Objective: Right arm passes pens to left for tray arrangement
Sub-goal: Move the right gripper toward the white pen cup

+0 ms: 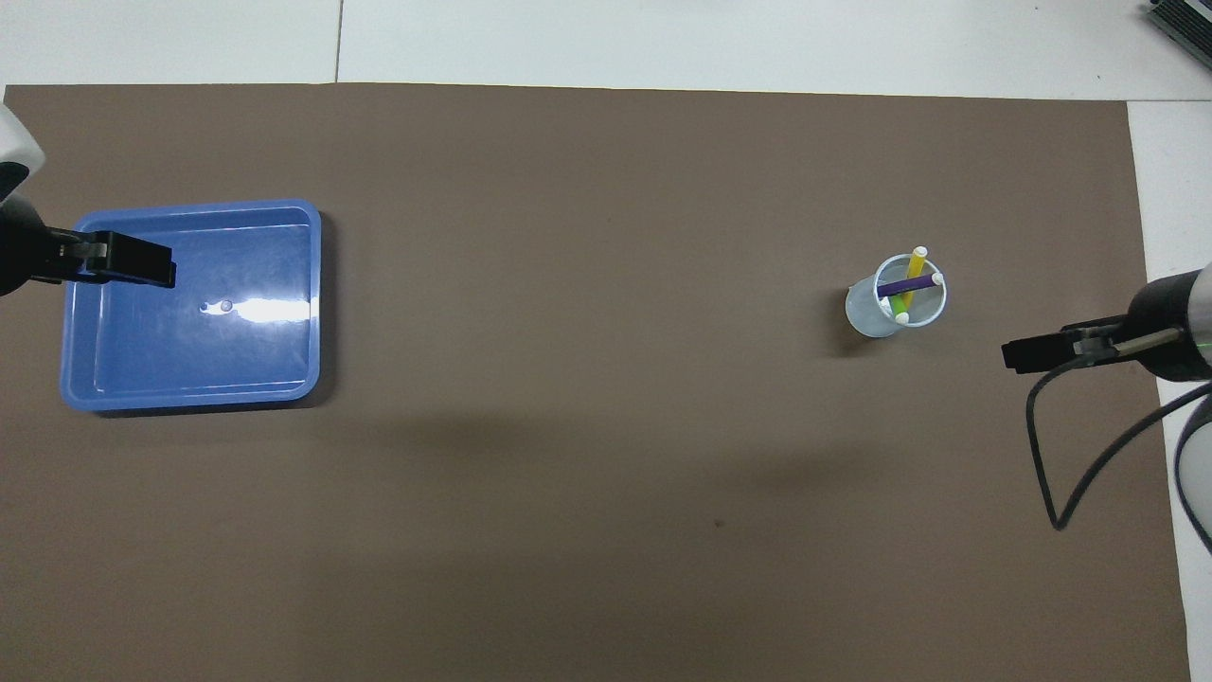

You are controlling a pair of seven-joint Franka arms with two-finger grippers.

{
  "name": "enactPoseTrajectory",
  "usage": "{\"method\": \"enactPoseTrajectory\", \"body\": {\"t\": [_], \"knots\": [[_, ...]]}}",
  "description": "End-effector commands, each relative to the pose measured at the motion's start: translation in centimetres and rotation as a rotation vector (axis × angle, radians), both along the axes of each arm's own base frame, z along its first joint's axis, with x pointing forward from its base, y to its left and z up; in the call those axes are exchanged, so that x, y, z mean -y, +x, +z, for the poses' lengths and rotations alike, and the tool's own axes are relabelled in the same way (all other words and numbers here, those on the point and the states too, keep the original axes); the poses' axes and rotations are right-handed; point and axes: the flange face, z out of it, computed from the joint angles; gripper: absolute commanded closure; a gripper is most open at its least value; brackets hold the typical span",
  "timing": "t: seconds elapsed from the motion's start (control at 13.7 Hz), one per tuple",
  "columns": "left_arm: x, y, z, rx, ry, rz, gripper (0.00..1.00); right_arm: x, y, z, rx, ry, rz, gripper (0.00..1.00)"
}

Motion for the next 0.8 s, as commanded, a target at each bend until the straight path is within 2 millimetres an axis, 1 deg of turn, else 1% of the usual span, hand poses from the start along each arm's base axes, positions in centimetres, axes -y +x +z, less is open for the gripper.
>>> {"method": "enactPoseTrajectory", "body": {"t": [0.0,0.07,0.15,0.22,0.37,0.51,0.66,0.73], "knots": [[0.0,-0.9,0.1,-0.008,-0.002,0.003,0.00,0.0,1.0,-2.6,-0.013,-0.011,-0.039,0.00],[0.0,-0.9,0.1,-0.008,-0.002,0.003,0.00,-0.6,1.7,-3.6,-0.009,-0.018,-0.037,0.00],[0.0,-0.9,0.1,-0.008,-0.002,0.003,0.00,-2.2,2.1,-4.6,-0.008,-0.038,-0.014,0.00],[-0.1,-0.9,0.1,-0.007,-0.002,0.005,0.00,-2.9,2.4,-5.5,-0.006,-0.062,-0.014,0.00],[0.0,-0.9,0.1,-0.007,-0.002,0.003,0.00,-5.3,2.6,-7.4,0.009,-0.088,0.016,0.00],[0.0,-0.9,0.1,-0.007,-0.002,0.005,0.00,-5.7,3.7,-9.8,0.003,-0.121,0.045,0.00],[0.1,-0.9,0.1,-0.007,-0.002,0.002,0.00,-6.7,4.9,-12.3,0.013,-0.165,0.105,0.00],[0.0,-0.9,0.1,-0.007,-0.002,0.003,0.00,-7.3,5.3,-13.1,0.023,-0.185,0.132,0.00]]}}
